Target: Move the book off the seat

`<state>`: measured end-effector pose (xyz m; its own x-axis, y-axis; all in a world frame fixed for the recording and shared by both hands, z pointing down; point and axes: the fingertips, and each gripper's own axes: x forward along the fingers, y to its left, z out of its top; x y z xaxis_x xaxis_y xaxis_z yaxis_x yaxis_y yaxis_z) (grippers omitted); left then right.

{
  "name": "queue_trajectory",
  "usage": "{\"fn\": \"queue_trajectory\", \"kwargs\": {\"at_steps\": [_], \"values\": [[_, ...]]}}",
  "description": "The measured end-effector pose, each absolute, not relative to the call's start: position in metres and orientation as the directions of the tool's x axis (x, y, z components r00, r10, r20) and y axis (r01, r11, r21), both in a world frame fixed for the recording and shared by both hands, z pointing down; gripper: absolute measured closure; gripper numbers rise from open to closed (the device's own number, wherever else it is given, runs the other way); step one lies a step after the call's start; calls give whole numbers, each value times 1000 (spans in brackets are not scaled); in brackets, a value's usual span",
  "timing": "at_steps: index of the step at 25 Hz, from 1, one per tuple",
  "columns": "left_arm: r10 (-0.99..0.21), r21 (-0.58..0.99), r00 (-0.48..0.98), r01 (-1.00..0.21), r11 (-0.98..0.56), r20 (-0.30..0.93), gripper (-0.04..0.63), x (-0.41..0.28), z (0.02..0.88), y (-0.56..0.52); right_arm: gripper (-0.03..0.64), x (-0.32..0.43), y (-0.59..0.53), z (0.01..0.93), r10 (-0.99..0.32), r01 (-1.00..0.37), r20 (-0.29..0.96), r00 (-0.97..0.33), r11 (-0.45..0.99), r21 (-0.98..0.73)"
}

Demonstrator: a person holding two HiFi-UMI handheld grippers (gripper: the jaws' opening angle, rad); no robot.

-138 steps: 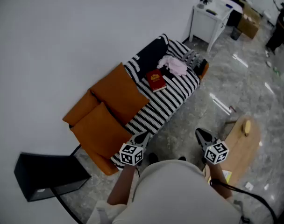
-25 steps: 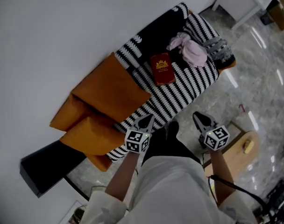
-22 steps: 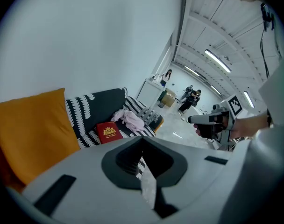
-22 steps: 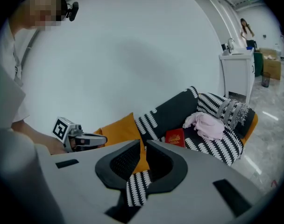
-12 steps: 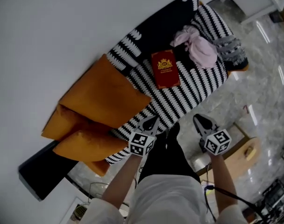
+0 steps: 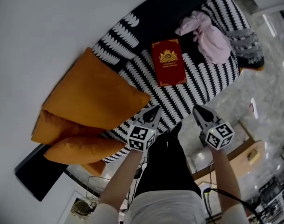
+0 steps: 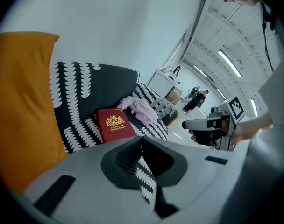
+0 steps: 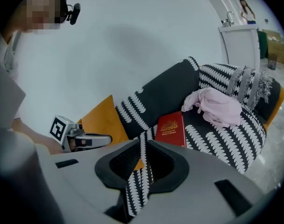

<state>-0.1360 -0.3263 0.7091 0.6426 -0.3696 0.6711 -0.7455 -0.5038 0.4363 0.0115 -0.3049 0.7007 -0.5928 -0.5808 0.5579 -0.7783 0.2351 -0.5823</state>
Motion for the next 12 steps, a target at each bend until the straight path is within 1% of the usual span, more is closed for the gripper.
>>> {"fn": "queue_trajectory", "kwargs": {"at_steps": [2, 6, 8, 9, 12], "values": [[-367, 442, 640, -749, -494, 675, 588, -135, 724, -329, 555, 9, -311, 717, -576, -774, 559, -597, 230, -590], [-358, 443, 632, -755, -484, 687, 561, -133, 760, -339, 529, 4, -329, 754, -575, -767, 555, -602, 220, -603], [-344, 441, 626, -757, -482, 700, 551, -133, 781, -342, 506, 3, -336, 774, -571, -770, 564, -597, 211, -602], [-331, 445, 625, -757, -478, 708, 540, -134, 791, -341, 486, 3, -337, 784, -566, -774, 573, -593, 203, -600], [-299, 453, 618, -759, -467, 728, 494, -135, 823, -345, 466, 4, -343, 814, -555, -781, 593, -583, 184, -596]]}}
